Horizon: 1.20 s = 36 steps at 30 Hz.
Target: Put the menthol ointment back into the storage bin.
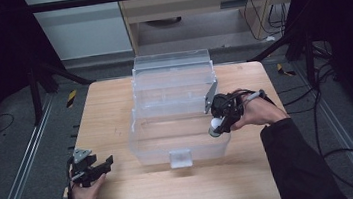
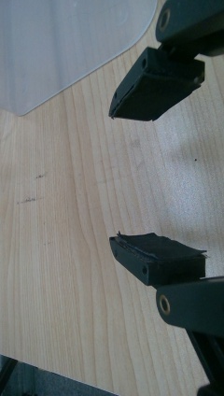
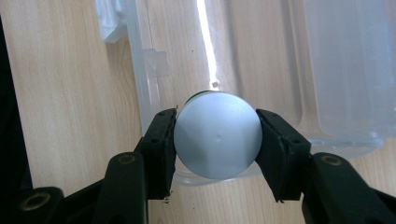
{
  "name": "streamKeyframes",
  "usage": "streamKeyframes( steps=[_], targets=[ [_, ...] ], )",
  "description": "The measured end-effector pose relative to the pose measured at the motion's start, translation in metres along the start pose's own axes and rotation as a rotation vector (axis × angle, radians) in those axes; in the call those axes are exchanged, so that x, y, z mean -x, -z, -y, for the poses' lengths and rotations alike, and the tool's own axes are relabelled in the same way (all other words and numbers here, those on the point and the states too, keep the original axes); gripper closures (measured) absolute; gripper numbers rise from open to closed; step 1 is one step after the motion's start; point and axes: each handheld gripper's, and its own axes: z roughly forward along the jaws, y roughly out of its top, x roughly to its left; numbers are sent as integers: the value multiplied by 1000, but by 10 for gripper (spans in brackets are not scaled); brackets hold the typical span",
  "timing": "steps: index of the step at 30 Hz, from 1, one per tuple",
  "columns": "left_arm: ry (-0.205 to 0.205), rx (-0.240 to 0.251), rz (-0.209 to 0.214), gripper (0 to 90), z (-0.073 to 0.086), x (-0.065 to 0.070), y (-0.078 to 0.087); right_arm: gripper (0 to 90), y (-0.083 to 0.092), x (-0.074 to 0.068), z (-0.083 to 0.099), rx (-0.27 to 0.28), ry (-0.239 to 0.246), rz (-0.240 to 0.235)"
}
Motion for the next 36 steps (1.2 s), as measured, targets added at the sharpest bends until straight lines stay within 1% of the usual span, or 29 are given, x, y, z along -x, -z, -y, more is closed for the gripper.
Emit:
streamKeyframes(
  steps=[2, 4, 7, 9, 11, 20, 25, 36],
  targets=[
    [-1, 0, 0, 313, 0, 0, 0, 505, -6, 1, 0, -6, 16, -3],
    [0, 0, 0, 313, 0, 0, 0, 505, -12, 2, 1, -20, 9, -6],
    [0, 0, 0, 313, 0, 0, 0, 505, -15, 4, 3, -14, 18, -6],
    [0, -1, 0, 314, 0, 0, 0, 505, -20, 4, 5, -26, 9, -14],
    [0, -1, -1, 314, 0, 0, 0, 505, -22, 5, 6, -32, 14, -17],
    [0, -2, -1, 314, 0, 0, 0, 505, -31, 6, 14, -47, -2, -29],
    [-2, -3, 0, 314, 0, 0, 0, 504, -38, 5, 16, -58, 1, -43],
    [-3, -7, 0, 314, 0, 0, -1, 504, -44, 6, 19, -73, -11, -62]
  ],
)
